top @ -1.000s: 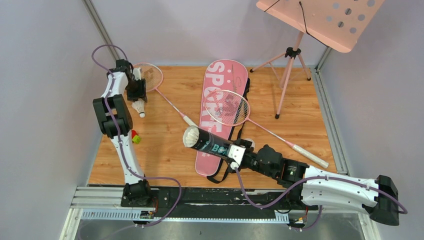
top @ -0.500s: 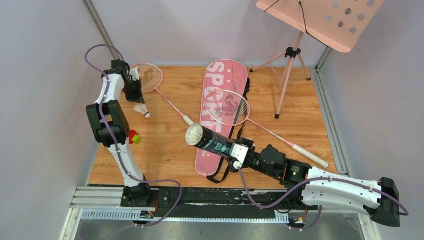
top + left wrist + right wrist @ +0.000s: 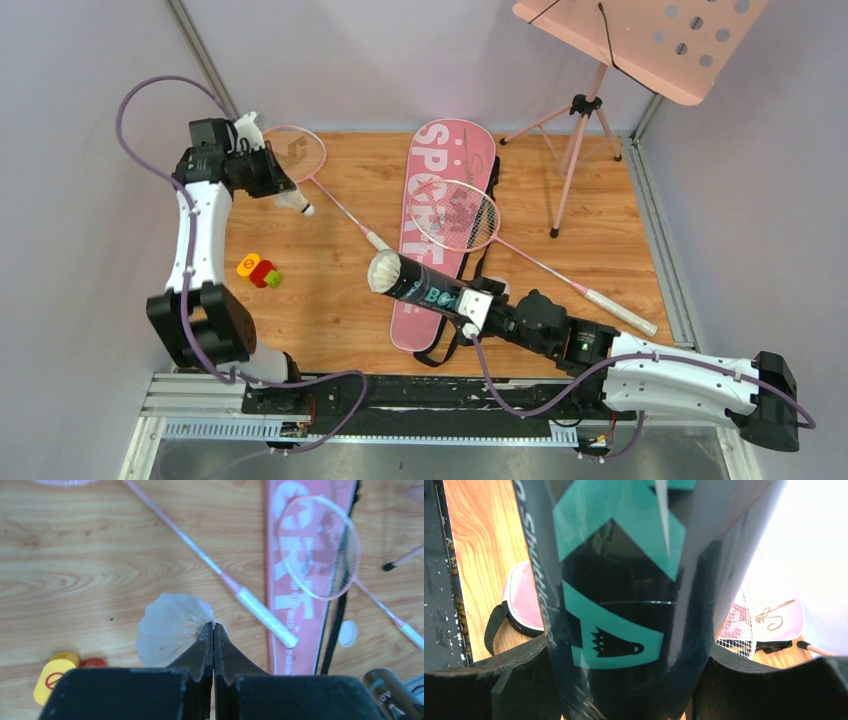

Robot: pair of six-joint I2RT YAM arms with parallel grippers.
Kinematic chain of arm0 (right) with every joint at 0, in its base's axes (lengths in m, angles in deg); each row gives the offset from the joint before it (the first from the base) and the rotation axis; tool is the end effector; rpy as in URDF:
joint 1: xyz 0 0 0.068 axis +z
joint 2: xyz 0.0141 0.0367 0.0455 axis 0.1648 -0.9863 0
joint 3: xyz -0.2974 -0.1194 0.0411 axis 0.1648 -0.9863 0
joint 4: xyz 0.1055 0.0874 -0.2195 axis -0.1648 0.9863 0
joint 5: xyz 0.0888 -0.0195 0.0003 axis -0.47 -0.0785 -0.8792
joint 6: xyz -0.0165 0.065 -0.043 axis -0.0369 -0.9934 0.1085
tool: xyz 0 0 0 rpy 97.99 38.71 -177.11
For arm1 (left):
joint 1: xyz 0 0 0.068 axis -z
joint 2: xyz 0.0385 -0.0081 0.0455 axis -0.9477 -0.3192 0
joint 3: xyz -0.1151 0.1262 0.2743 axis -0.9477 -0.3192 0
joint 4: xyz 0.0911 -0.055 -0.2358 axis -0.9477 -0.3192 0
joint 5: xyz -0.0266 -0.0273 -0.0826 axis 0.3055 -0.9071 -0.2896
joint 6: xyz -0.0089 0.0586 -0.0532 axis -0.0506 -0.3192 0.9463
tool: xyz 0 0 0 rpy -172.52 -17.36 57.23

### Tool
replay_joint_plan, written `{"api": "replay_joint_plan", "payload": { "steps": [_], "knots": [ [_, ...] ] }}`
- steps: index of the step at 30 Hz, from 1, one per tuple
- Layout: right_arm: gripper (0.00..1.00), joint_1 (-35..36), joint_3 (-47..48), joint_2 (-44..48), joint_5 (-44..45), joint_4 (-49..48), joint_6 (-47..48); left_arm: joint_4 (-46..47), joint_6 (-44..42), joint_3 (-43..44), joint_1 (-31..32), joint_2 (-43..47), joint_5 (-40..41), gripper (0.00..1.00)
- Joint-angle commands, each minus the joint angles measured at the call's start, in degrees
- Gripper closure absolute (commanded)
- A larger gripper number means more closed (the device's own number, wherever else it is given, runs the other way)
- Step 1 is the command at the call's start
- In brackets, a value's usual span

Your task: Pack up the badminton gear

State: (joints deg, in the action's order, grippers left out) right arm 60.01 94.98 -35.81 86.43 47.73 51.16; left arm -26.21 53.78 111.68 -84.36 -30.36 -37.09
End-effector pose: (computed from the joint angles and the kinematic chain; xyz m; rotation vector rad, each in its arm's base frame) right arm 0.0719 0.1598 0.2777 -1.3321 1.3237 0.3446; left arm 0.3507 0.0472 0.3685 -0.1618 2.3949 -0.5460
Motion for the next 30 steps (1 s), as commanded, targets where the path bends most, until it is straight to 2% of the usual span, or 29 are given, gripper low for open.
{"api": "replay_joint_plan", "payload": {
  "steps": [1,7,11,14,17,22,26,30],
  "knots": [
    [0.62,0.3,0.8,0.0,1.1,-4.5,-0.1,10.2,6.1,-3.9,2.9,16.0,-6.1,1.00],
    [0.62,0.3,2.4,-3.9,4.2,-2.9,-1.2,24.8,12.0,-13.5,11.4,34.7,-9.3,1.00],
    [0.62,0.3,3.0,-5.6,6.7,-2.2,-1.9,31.2,15.9,-16.1,15.9,41.8,-15.4,1.00],
    [0.62,0.3,3.5,-6.5,7.4,-2.1,-2.6,29.7,15.7,-15.7,17.8,43.9,-20.8,1.00],
    [0.62,0.2,4.0,-7.5,8.1,-2.2,-3.0,25.0,12.5,-15.0,18.3,47.1,-20.6,1.00],
    [0.60,0.3,5.1,-9.2,9.5,-1.6,-4.7,24.5,13.8,-16.0,18.3,51.9,-21.2,1.00],
    [0.60,0.3,5.6,-8.9,9.9,-1.4,-5.6,19.7,14.3,-15.2,18.3,52.5,-20.3,1.00],
    [0.60,0.2,5.9,-8.5,10.5,-1.3,-6.4,22.4,17.4,-18.0,18.3,54.2,-21.8,1.00]
  ]
}}
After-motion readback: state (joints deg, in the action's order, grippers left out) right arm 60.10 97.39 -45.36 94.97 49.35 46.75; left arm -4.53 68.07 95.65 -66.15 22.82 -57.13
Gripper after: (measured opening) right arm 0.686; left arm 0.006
